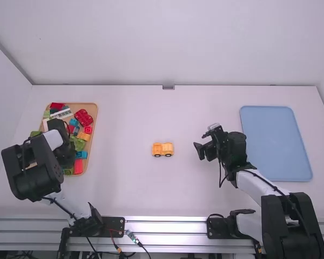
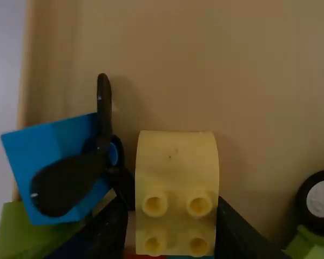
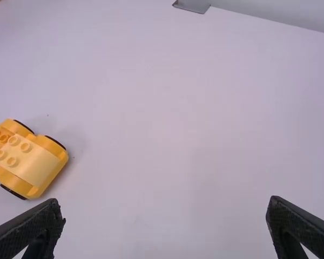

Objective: Assemble lego blocks to make yellow taxi

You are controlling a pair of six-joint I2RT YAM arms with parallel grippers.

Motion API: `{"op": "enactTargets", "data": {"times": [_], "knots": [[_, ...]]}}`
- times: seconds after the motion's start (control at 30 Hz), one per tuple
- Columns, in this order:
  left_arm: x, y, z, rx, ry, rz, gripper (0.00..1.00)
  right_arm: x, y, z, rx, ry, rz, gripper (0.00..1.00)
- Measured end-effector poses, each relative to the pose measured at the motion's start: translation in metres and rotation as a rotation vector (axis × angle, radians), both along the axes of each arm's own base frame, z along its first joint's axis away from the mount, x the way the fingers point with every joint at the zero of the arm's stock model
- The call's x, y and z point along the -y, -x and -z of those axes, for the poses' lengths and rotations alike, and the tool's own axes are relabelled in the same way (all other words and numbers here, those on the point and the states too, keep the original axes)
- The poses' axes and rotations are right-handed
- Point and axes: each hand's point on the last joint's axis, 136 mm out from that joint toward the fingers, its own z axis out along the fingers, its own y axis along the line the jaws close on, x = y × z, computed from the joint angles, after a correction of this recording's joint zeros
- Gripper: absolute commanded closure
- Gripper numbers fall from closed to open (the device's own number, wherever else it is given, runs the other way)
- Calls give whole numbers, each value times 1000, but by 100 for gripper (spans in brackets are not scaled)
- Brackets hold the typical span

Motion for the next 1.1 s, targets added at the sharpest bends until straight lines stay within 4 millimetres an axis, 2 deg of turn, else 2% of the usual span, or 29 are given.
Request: {"op": "enactTargets", "data": {"times": [0.13, 0.27, 0.33, 0.57, 0.7, 0.83, 0.87, 0.9, 1.1], "knots": [[-1, -1, 0, 7, -3, -5, 66, 0, 0, 0, 2, 2, -2, 1], [-2, 0, -2, 4, -14, -14, 85, 0, 0, 0, 1, 2, -2, 1], [-2, 0, -3, 5, -14, -15, 88, 0, 0, 0, -3, 0, 0, 1], [-1, 4, -2, -13, -9, -13, 88, 0, 1, 2, -7, 2, -1, 1], [-5, -5, -4, 16, -27, 13, 93, 0, 1, 2, -12, 0, 1, 1], [-11, -21, -7, 59, -54, 91, 89, 0, 2, 3, -13, 2, -1, 1], [-13, -24, -8, 67, -61, 117, 91, 0, 2, 3, -14, 2, 0, 1], [-13, -27, -8, 72, -65, 140, 98, 0, 2, 3, -15, 0, 0, 1], [-10, -29, -7, 58, -51, 216, 98, 0, 2, 3, -14, 3, -1, 1]]}}
